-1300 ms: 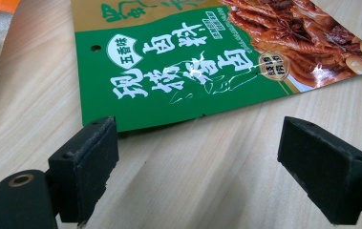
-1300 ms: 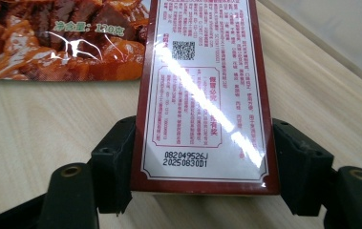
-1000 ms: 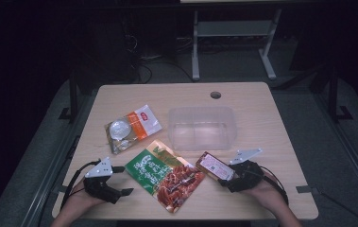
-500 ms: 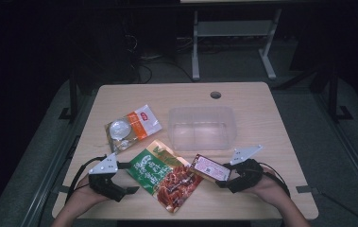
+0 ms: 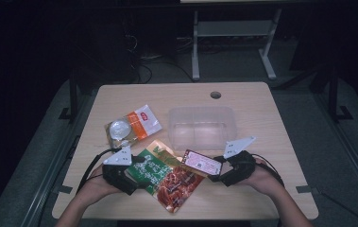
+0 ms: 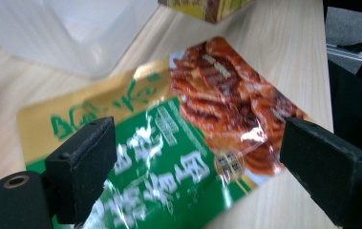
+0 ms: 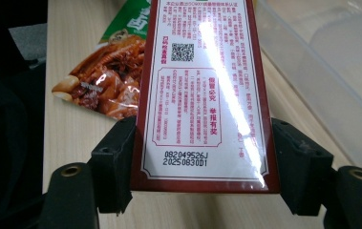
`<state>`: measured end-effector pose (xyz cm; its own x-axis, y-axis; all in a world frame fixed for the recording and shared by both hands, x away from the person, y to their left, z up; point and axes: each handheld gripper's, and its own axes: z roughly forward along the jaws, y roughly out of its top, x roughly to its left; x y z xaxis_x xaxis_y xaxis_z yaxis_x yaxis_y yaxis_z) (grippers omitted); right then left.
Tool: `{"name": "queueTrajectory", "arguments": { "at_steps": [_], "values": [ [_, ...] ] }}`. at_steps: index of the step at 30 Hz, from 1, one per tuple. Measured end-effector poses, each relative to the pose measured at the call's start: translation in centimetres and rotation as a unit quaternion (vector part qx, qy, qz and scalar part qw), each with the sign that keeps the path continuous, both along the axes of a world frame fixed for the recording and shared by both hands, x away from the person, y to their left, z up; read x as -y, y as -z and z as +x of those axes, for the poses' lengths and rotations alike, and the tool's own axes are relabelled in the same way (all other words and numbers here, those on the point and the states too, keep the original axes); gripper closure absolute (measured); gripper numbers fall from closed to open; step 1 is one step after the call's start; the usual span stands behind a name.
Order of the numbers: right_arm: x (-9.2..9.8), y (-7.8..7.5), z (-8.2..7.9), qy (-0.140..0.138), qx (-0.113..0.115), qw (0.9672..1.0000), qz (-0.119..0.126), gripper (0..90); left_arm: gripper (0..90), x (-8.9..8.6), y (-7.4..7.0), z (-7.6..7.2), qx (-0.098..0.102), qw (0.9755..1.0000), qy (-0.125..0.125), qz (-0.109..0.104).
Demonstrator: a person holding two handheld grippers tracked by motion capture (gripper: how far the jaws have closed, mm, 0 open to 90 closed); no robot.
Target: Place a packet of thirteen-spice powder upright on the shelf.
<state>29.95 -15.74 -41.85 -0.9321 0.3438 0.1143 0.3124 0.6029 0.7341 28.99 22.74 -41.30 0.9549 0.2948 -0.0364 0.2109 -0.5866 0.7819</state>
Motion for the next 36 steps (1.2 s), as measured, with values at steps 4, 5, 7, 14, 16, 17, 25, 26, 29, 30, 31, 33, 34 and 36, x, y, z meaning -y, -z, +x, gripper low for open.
{"name": "queueTrajectory", "arguments": {
  "at_steps": [4, 5, 7, 14, 16, 17, 25, 26, 29, 30, 31, 33, 34, 36],
  "values": [
    [-0.5, -0.5, 0.6, -0.019, 0.007, 0.9998, 0.004, 31.8, 11.8, 1.0, -0.6, 0.9, 0.011, 0.9998, 0.013, -0.005],
    [-0.6, -0.5, 0.8, -0.025, 0.011, 0.9996, 0.004, 31.8, 11.8, 1.3, -0.7, 1.1, 0.011, 0.9998, 0.016, -0.006],
    [-0.9, -0.8, 1.1, -0.036, 0.011, 0.9993, 0.008, 31.8, 11.8, 1.9, -1.0, 1.5, 0.011, 0.9995, 0.028, -0.006],
    [-2.2, -1.3, 2.2, -0.084, 0.01, 0.9963, 0.012, 31.8, 11.7, 3.9, -1.9, 2.4, 0.007, 0.9977, 0.067, 0.002],
    [-2.7, -1.4, 2.3, -0.095, 0.011, 0.9954, 0.004, 31.8, 11.7, 4.2, -2.1, 2.5, 0.009, 0.9971, 0.076, 0.005],
    [-2.7, -1.4, 2.3, -0.095, 0.011, 0.9954, 0.004, 31.8, 11.7, 4.5, -2.2, 2.5, 0.009, 0.9966, 0.081, 0.007],
    [-3.4, -1.3, 2.2, -0.131, 0.025, 0.9911, 0.009, 31.8, 11.7, 6.3, -2.2, 3.2, 0.007, 0.9931, 0.116, 0.018],
    [-3.5, -1.4, 2.1, -0.129, 0.023, 0.9913, 0.009, 31.8, 11.8, 6.5, -2.0, 3.1, 0.006, 0.993, 0.117, 0.016],
    [-3.6, -1.3, 2.1, -0.136, 0.028, 0.9902, 0.013, 31.7, 12.1, 6.9, -1.8, 3.0, 0.004, 0.9921, 0.124, 0.017],
    [-3.8, -1.4, 1.9, -0.134, 0.02, 0.9907, 0.012, 31.7, 12.6, 7.0, -1.7, 3.0, 0.003, 0.9918, 0.127, 0.018],
    [-3.8, -1.4, 1.9, -0.136, 0.023, 0.9904, 0.01, 31.8, 12.9, 7.0, -1.6, 3.0, 0.0, 0.9914, 0.129, 0.02],
    [-3.9, -1.3, 1.9, -0.137, 0.021, 0.9903, 0.009, 31.7, 13.5, 7.0, -1.5, 3.0, 0.0, 0.9913, 0.13, 0.018],
    [-3.9, -1.3, 1.9, -0.138, 0.021, 0.9902, 0.009, 31.8, 14.6, 7.0, -1.4, 3.0, -0.004, 0.991, 0.133, 0.017],
    [-4.0, -1.3, 1.9, -0.14, 0.024, 0.9898, 0.01, 31.8, 16.1, 7.0, -1.4, 3.0, -0.005, 0.9909, 0.134, 0.016]
  ]
}}
